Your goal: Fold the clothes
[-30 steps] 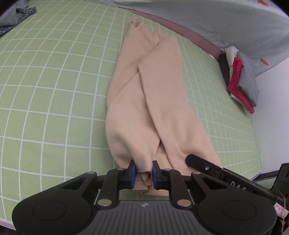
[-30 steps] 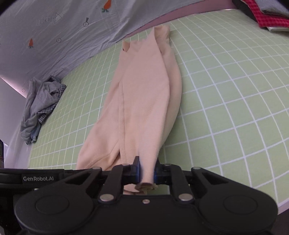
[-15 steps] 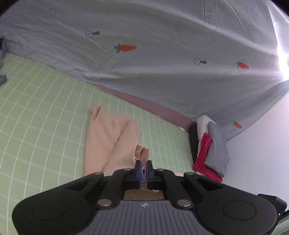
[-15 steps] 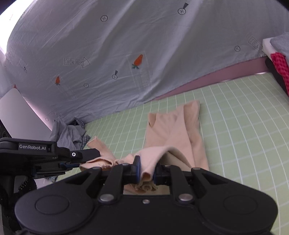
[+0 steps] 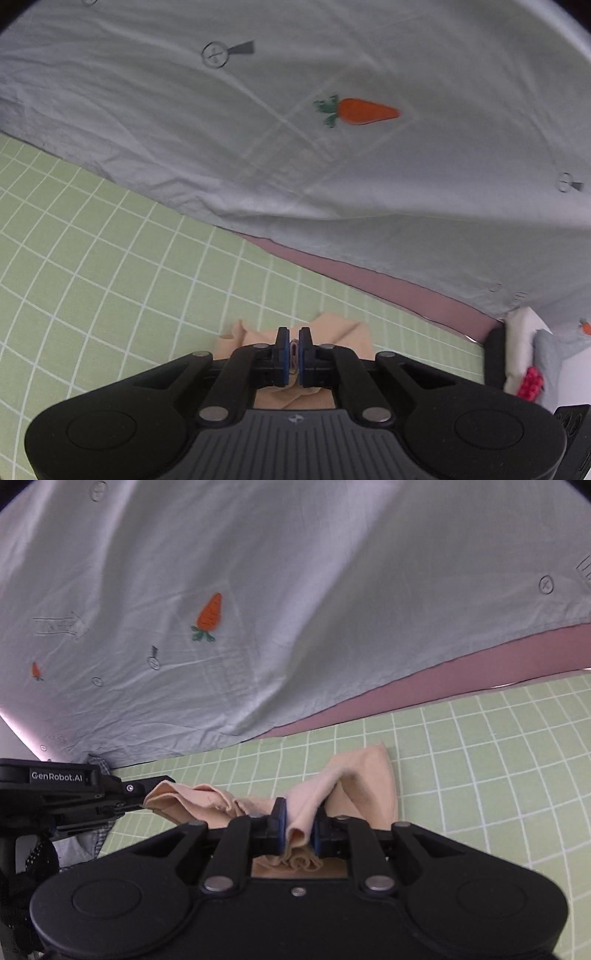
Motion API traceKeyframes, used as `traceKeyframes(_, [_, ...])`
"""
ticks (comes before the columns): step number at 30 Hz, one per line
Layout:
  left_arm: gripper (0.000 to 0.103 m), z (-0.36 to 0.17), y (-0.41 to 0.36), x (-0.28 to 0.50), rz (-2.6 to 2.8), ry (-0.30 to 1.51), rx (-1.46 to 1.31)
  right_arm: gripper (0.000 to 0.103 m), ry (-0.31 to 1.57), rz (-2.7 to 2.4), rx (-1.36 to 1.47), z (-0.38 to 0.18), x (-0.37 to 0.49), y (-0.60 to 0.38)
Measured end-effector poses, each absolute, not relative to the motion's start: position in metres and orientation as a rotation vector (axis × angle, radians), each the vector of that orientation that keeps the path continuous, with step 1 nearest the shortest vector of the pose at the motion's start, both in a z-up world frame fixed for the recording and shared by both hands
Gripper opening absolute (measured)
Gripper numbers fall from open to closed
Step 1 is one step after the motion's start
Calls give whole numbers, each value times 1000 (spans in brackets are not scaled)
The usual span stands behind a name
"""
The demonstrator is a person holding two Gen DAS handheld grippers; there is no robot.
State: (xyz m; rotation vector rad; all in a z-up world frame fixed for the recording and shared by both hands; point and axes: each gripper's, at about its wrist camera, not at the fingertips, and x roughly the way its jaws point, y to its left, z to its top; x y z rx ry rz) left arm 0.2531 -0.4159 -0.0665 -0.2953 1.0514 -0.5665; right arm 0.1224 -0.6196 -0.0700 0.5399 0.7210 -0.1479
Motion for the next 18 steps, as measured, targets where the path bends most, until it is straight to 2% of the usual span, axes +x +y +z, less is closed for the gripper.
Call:
traceKeyframes(4, [7, -100, -414, 275, -507, 1100, -317, 18, 794, -176, 682, -117, 160, -640])
traceKeyframes(5, [7, -100, -410, 275, -501, 1098, -334, 23, 769, -188, 713, -117, 160, -645])
traceKeyframes(6, [13, -101, -406, 275, -495, 1095, -351, 34, 743, -200, 744, -117, 159, -649])
traceKeyframes(7, [27, -101, -401, 275, -489, 1093, -368, 46, 718, -212, 775, -117, 158, -654])
traceKeyframes(8, [37, -101, -397, 275, -482, 1090, -385, 71, 698, -224, 785, -115, 156, -657])
traceKeyframes(9, [53, -100, -392, 274, -470, 1085, -397, 80, 688, -234, 767, -111, 153, -657])
traceKeyframes(10, [62, -98, -387, 272, -457, 1081, -409, 80, 678, -244, 750, -107, 150, -658])
traceKeyframes(11, [64, -96, -382, 270, -450, 1072, -419, 80, 667, -254, 732, -103, 146, -658])
traceKeyframes(16, [65, -101, -378, 250, -471, 1098, -379, 79, 687, -230, 636, -98, 133, -650])
traceKeyframes(17, [65, -104, -381, 247, -468, 1109, -358, 76, 717, -222, 615, -102, 132, -647])
traceKeyframes(18, [65, -107, -385, 245, -465, 1117, -336, 67, 743, -214, 599, -107, 134, -645])
